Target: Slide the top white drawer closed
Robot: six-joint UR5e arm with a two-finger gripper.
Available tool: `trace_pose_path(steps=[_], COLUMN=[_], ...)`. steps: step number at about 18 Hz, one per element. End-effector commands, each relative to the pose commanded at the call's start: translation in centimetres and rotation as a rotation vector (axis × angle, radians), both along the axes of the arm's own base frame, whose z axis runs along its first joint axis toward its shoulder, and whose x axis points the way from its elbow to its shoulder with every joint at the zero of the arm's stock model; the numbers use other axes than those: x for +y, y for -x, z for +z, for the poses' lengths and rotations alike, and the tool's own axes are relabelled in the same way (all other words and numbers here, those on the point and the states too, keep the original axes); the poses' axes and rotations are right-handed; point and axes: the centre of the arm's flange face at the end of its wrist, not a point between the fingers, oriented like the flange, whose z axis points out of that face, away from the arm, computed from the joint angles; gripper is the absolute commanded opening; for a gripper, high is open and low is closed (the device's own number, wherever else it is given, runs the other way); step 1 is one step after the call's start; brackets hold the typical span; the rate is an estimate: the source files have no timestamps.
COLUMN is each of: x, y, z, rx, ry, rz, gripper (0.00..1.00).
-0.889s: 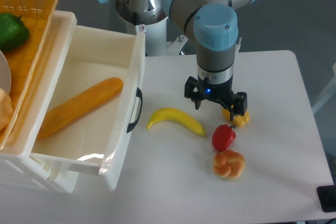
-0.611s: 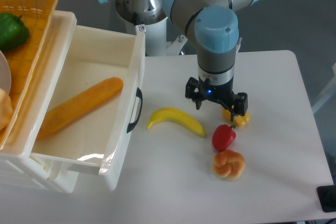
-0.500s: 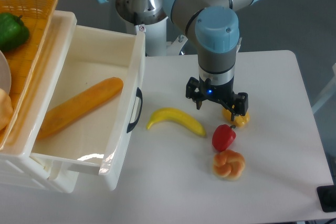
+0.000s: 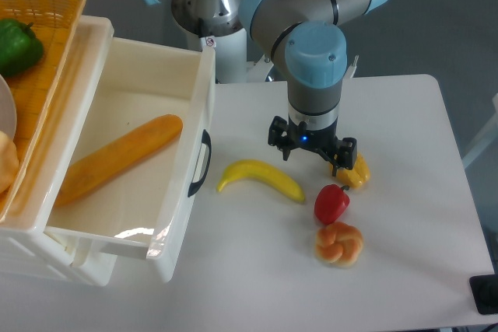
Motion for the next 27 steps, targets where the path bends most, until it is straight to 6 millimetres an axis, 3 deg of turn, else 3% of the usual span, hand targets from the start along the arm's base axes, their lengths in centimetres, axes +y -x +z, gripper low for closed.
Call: trace_pose_path(steps=[5, 9, 17, 22, 27], x=[0.1, 0.5, 3.2, 3.2, 3.7], y=[0.0, 0.4, 0.2, 0.4, -0.6], z=[-0.7, -1.7, -5.7, -5.6, -5.8], rx=[-0.008, -0.028, -0.176, -0.204, -0.263], ry=[0.009, -0.001, -0.077, -0.100, -0.116], rz=[0.028, 0.169, 0.261, 0.268, 0.265], gripper=[1.00, 1.00, 1.00, 1.00, 1.00])
